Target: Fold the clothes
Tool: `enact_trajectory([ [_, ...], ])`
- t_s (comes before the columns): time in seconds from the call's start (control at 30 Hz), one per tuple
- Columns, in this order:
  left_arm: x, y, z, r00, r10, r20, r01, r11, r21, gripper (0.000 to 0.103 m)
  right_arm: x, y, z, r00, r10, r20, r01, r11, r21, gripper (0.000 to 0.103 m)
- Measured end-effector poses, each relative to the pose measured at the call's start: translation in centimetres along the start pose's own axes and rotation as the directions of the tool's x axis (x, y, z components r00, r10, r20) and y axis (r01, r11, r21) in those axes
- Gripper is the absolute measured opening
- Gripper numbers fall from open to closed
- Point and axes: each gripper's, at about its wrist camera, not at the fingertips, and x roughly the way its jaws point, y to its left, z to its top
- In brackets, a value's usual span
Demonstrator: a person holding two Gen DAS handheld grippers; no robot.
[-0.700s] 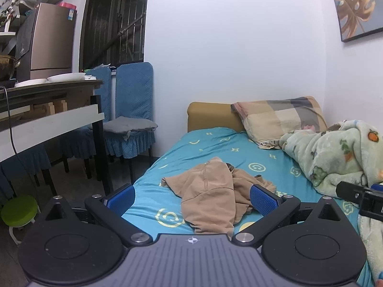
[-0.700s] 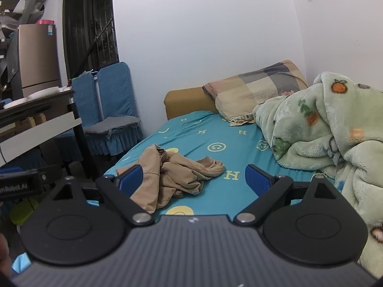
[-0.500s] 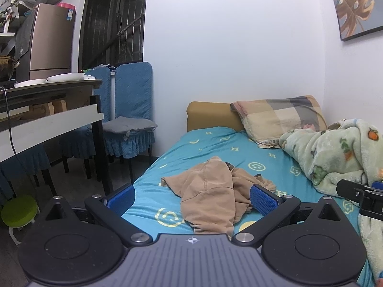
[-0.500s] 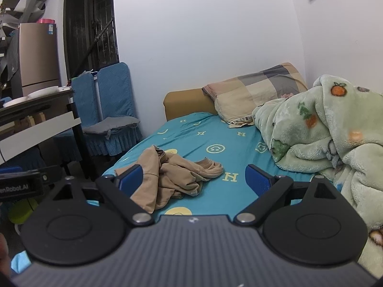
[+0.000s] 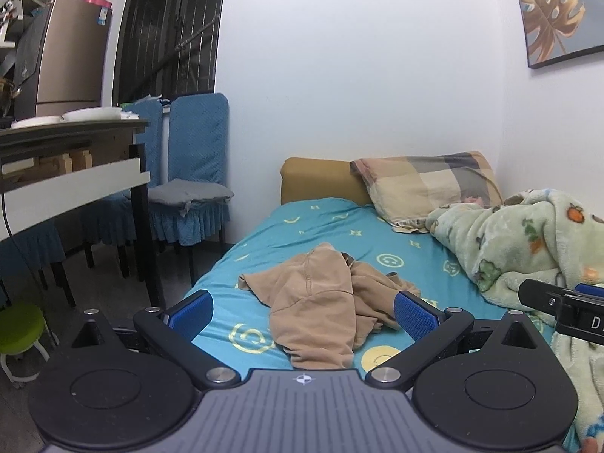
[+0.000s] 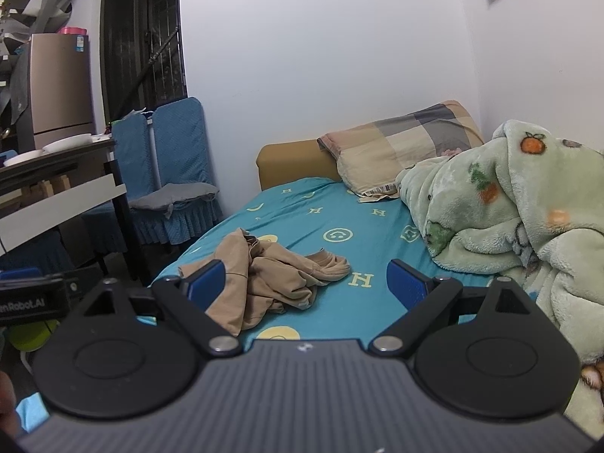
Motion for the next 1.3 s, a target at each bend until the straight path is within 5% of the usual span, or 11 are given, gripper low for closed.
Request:
enact_trajectory([
  [0.63,0.0,1.1,-0.8,0.997,0.068,0.044,-0.064,0.995,-0.082,0.103,0.5,0.6,1.0,0.999,0.033,-0.008,-0.032,0.997,0.077,0.094],
  [0.83,-0.2,2.7,-1.8,0.994,0.05,0.096,-0.03,0.979,-0.201,0.103,0.7,1.7,4.5,0.985,0.047,0.166,-0.059,0.996,0.069,0.094],
  [1.0,0.8,1.9,-2.9,0.991,0.094,0.098,-0.088,0.994,-0.069,0.103,2.0,1.7,7.7,0.941,0.041,0.336,-0.073,0.994,0.082,0.094],
  [1.17,3.6,2.3,-3.1,0.995,0.092,-0.024,-0.094,0.991,-0.1,0.103,3.9,-0.3,6.7,0.928,-0.012,0.371,-0.014,0.998,0.068,0.094],
  [1.3,7.5,2.7,-2.9,0.986,0.107,-0.128,-0.121,0.987,-0.107,0.103,5.8,-1.5,5.4,0.961,0.016,0.276,-0.022,1.0,0.018,0.094],
])
